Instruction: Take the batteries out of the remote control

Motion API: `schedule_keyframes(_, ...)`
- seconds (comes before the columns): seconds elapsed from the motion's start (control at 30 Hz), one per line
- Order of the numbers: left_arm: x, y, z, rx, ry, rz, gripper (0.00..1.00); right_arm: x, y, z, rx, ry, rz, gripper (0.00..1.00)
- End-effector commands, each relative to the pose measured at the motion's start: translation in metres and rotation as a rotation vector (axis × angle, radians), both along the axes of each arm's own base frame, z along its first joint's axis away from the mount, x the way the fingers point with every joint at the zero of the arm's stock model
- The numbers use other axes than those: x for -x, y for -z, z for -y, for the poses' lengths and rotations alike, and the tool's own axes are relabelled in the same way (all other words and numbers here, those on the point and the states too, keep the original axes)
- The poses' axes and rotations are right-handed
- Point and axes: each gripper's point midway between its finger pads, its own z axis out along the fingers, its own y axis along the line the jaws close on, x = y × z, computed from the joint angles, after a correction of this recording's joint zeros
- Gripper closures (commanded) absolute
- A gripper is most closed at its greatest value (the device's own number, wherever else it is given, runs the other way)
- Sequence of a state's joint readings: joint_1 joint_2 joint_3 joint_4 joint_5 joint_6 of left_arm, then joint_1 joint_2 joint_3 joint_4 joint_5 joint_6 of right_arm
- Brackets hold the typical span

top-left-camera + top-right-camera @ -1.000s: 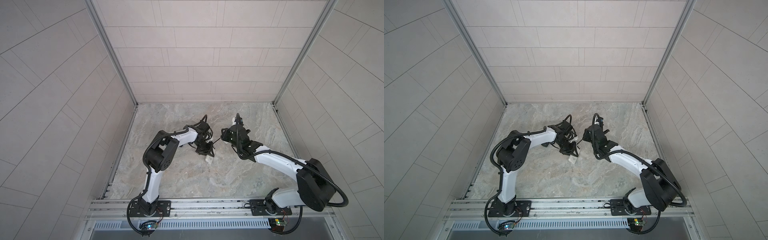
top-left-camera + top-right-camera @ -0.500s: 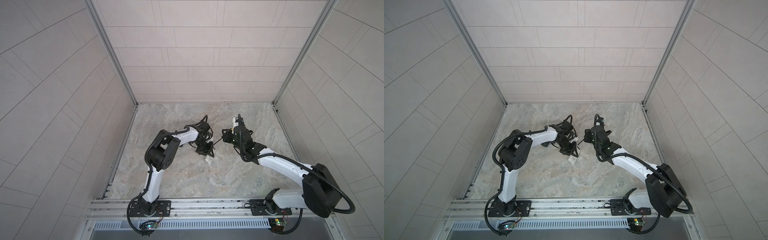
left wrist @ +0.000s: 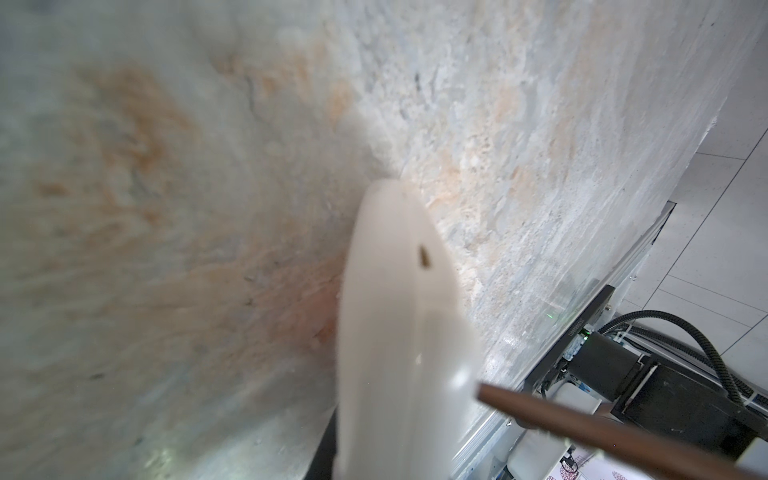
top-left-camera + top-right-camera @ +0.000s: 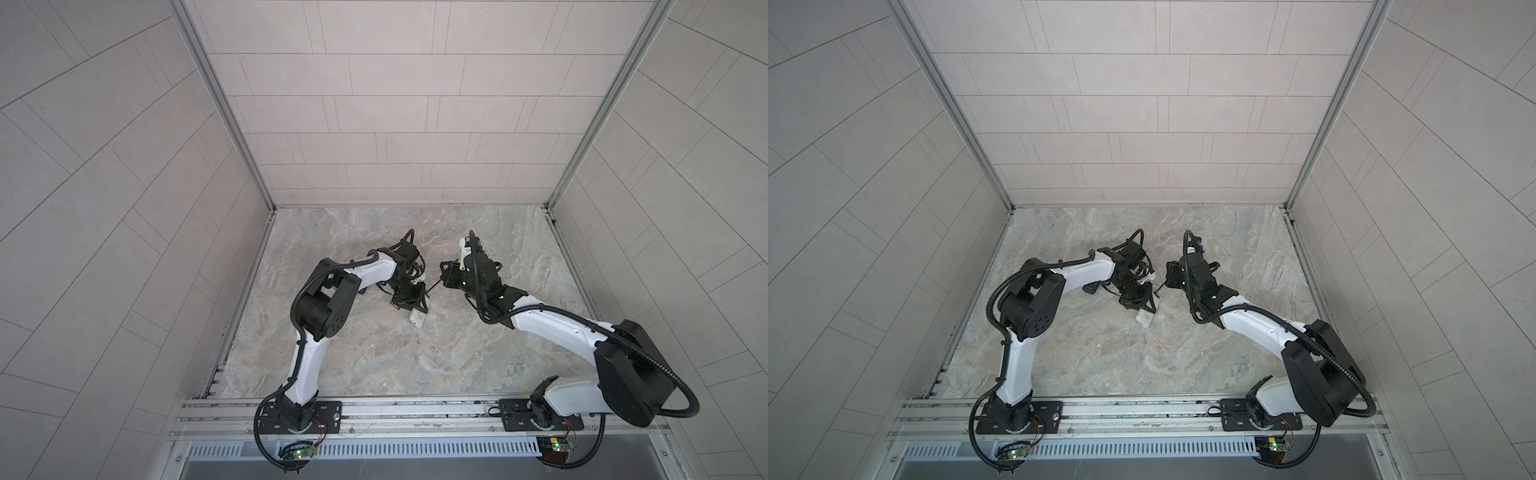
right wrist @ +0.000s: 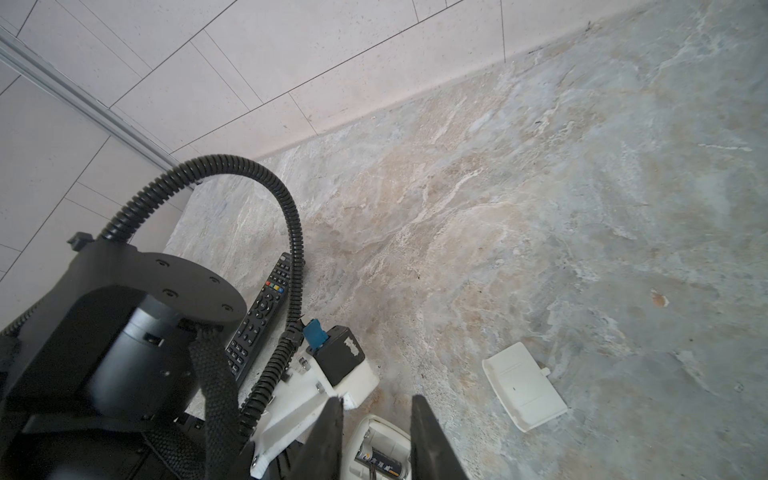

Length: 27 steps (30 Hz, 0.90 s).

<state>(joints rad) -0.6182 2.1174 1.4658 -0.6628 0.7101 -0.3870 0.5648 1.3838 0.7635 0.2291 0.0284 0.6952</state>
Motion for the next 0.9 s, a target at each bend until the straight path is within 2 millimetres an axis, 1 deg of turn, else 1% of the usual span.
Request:
schedule_keyframes(0.0, 0.007, -0.001, 0.004, 0.008, 0.030, -0.025, 0.89, -0.001, -0.007, -0.011, 0.028, -0.034, 0.043, 1.00)
schedule_keyframes(0.13, 0.007, -0.002, 0.006, 0.021, 0.029, -0.035, 0.89, 0.000, -0.012, -0.019, 0.005, -0.065, 0.089, 1.00)
schedule_keyframes(0.37, 0.010, -0.005, 0.006, 0.028, 0.034, -0.045, 0.89, 0.007, -0.011, -0.039, 0.014, -0.143, 0.160, 1.00)
schedule_keyframes(0.5, 0.010, -0.008, 0.009, 0.044, 0.027, -0.053, 0.89, 0.011, -0.005, -0.046, 0.033, -0.173, 0.173, 1.00)
schedule_keyframes(0.63, 0.009, -0.011, 0.012, 0.066, 0.017, -0.063, 0.89, 0.016, -0.004, -0.056, 0.075, -0.210, 0.199, 1.00)
schedule_keyframes(0.73, 0.008, -0.012, 0.012, 0.062, 0.011, -0.057, 0.90, 0.017, -0.002, -0.056, 0.098, -0.205, 0.194, 1.00)
schedule_keyframes(0.87, 0.006, -0.010, 0.007, 0.031, 0.000, -0.039, 0.90, 0.019, -0.006, -0.046, 0.155, -0.158, 0.206, 1.00)
